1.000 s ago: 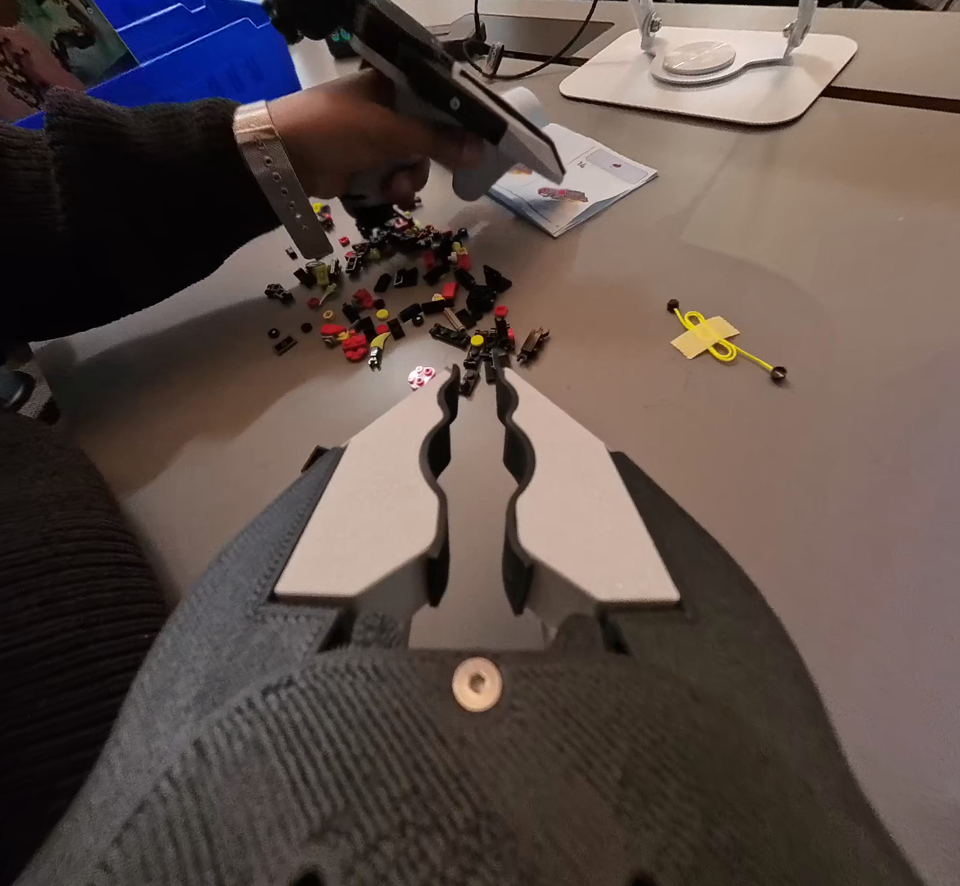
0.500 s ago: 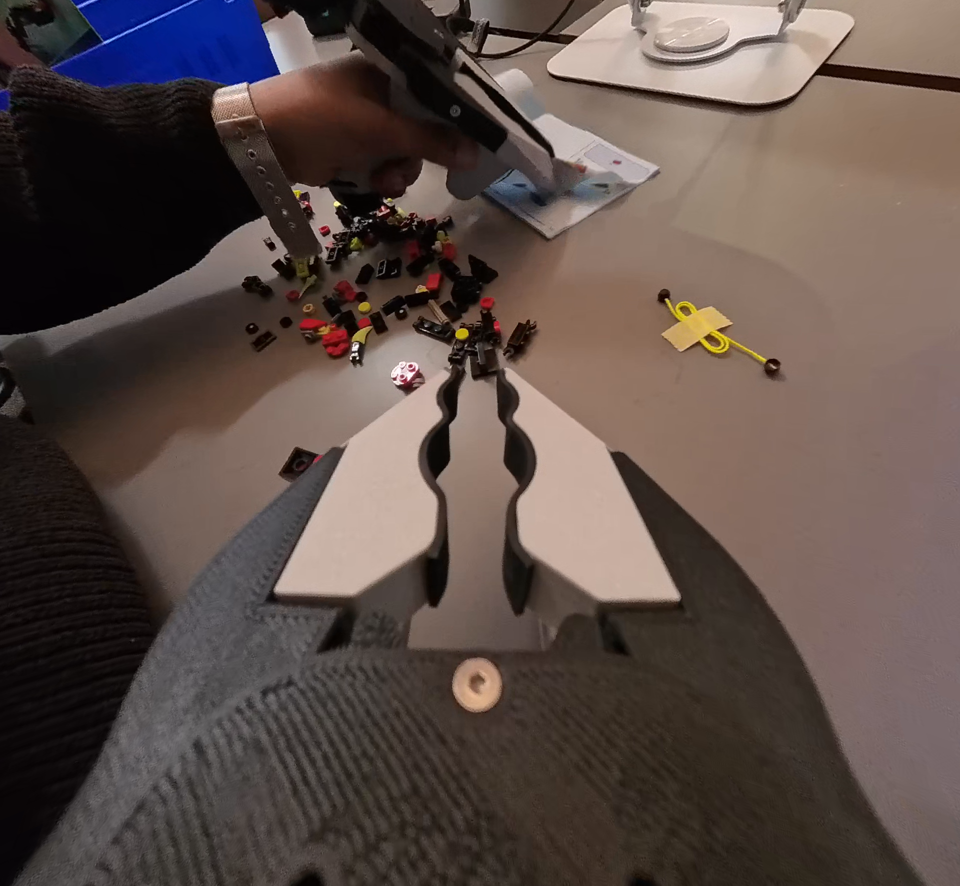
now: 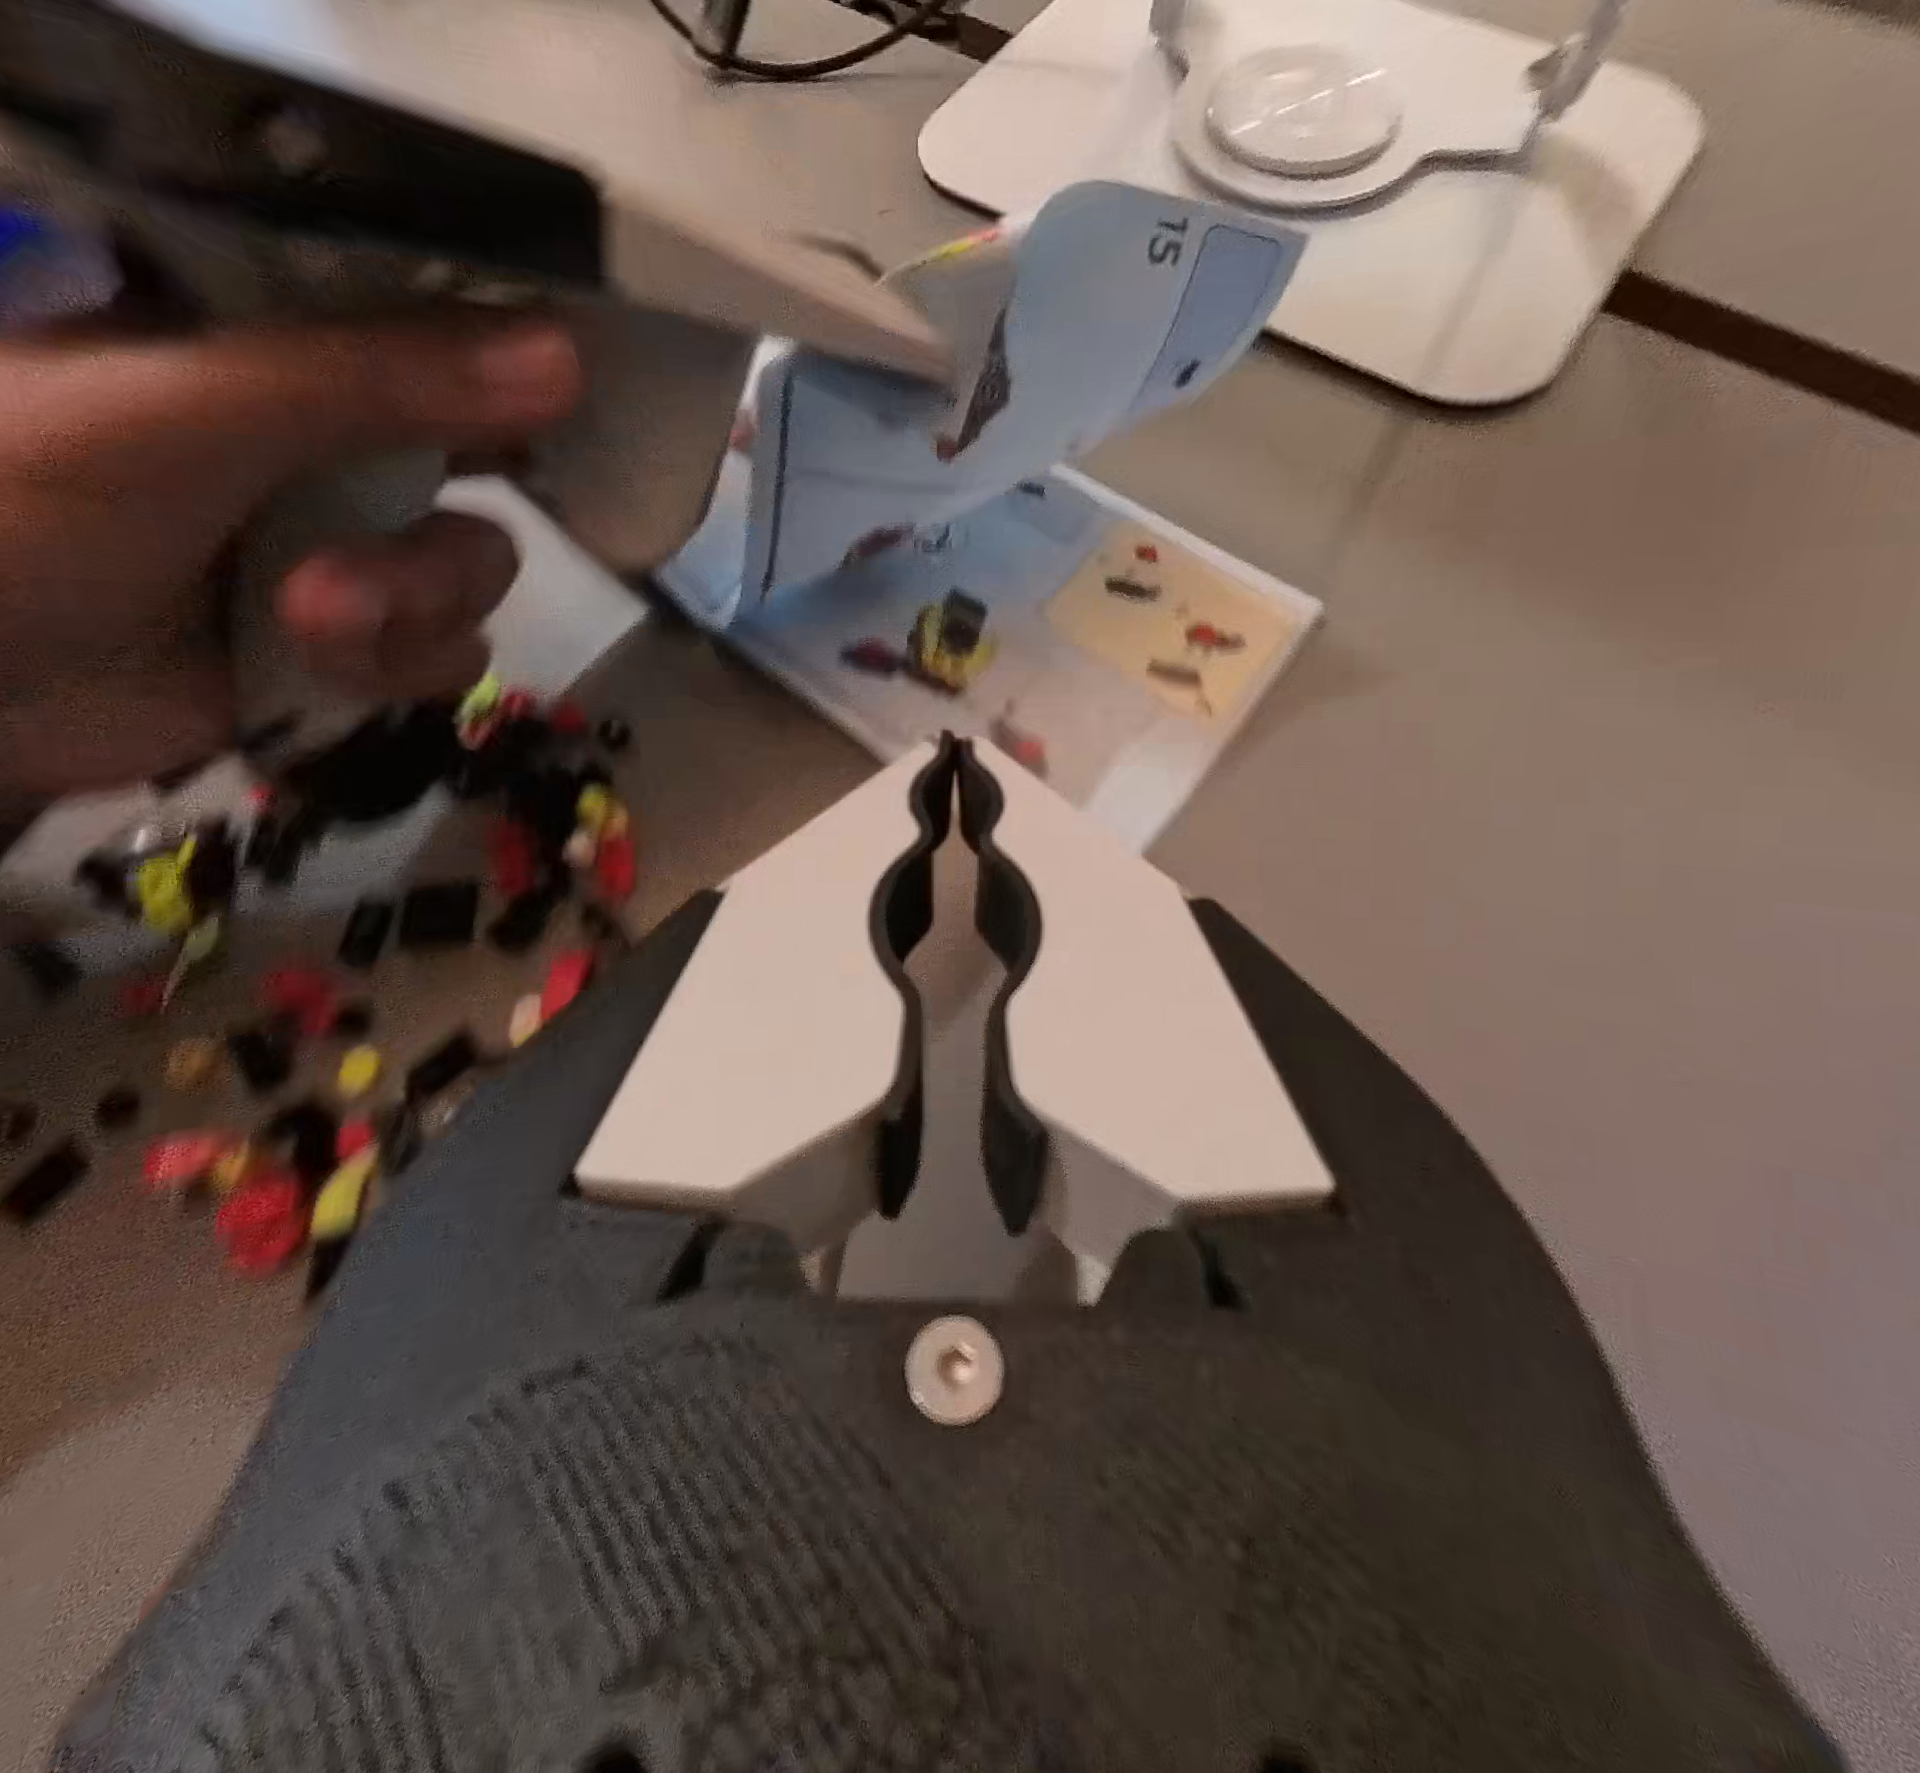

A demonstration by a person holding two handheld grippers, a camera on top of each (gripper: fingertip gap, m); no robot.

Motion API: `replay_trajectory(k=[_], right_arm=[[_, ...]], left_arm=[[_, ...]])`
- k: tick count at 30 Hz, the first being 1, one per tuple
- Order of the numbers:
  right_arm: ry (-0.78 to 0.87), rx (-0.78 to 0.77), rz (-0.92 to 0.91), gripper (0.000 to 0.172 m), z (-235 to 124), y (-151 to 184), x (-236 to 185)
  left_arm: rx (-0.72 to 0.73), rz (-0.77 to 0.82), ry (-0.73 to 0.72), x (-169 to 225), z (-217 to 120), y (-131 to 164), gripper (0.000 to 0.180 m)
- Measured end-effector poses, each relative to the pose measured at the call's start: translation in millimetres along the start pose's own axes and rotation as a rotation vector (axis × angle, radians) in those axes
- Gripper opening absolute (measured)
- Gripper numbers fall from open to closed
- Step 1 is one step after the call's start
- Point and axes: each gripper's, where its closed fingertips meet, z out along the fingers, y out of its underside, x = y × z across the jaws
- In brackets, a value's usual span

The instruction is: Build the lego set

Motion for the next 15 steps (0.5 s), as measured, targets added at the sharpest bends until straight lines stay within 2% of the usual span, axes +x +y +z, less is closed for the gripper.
replay_trajectory(k=[1,4,5,8,13,15], right_arm=[[-0.007,-0.029,0.012,0.000,19.0,-4.3,3.2],[-0.036,-0.166,-0.017,0.000,60.8,7.1,2.5],[-0.038,-0.157,-0.035,0.000,64.8,6.0,2.5],[-0.029,-0.158,-0.126,0.000,62.8,8.7,8.2],[-0.062,-0.218,-0.138,0.000,56.0,13.7,14.4],[-0.070,-0.227,-0.150,0.000,56.0,13.8,14.4]], left_arm=[[0.015,-0.021,-0.004,-2.7,-2.7,-2.3,0.000],[0.025,-0.023,-0.032,-11.4,-19.9,-5.8,0.000],[0.024,-0.008,-0.044,-15.0,-28.7,-7.2,0.000],[0.038,0.049,-0.130,-40.4,-61.3,-15.0,0.001],[0.078,0.054,-0.321,-98.9,-113.4,-25.1,0.014],[0.107,0.093,-0.360,-103.9,-125.1,-31.3,0.016]])
